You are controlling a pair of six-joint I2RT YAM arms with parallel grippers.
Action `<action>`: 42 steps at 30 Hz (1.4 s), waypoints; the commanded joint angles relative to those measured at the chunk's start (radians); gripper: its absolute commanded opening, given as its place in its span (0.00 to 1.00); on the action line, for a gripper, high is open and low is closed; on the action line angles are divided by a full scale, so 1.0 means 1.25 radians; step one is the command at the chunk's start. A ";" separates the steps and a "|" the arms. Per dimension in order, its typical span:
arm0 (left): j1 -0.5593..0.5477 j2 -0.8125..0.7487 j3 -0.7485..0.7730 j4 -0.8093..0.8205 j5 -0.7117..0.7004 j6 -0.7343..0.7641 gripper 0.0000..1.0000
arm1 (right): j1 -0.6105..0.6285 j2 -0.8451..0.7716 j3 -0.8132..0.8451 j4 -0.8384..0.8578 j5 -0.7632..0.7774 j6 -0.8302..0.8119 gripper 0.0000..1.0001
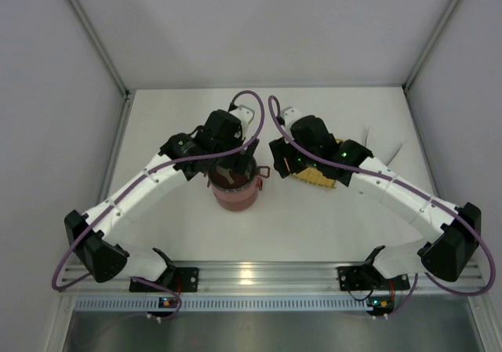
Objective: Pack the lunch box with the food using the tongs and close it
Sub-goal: Close the fastener on the packing box.
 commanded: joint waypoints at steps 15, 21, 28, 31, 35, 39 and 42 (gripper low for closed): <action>0.001 0.051 0.002 0.002 0.089 0.032 0.94 | -0.009 -0.027 -0.007 0.047 -0.018 0.020 0.63; 0.001 0.074 -0.011 -0.016 0.082 0.014 0.94 | -0.009 -0.025 -0.025 0.064 -0.031 0.041 0.63; 0.001 0.078 -0.025 -0.021 0.071 0.001 0.92 | -0.009 -0.011 -0.037 0.082 -0.044 0.067 0.44; 0.001 0.076 -0.025 -0.025 0.060 -0.003 0.91 | -0.010 -0.011 -0.039 0.086 -0.039 0.077 0.32; 0.001 0.077 -0.030 -0.029 0.060 -0.008 0.90 | -0.009 -0.011 -0.037 0.086 -0.038 0.092 0.12; 0.001 0.076 -0.038 -0.026 0.063 -0.014 0.88 | -0.009 -0.004 -0.040 0.096 -0.049 0.109 0.00; 0.001 0.078 -0.039 -0.023 0.067 -0.016 0.88 | -0.009 0.009 -0.048 0.121 -0.077 0.126 0.00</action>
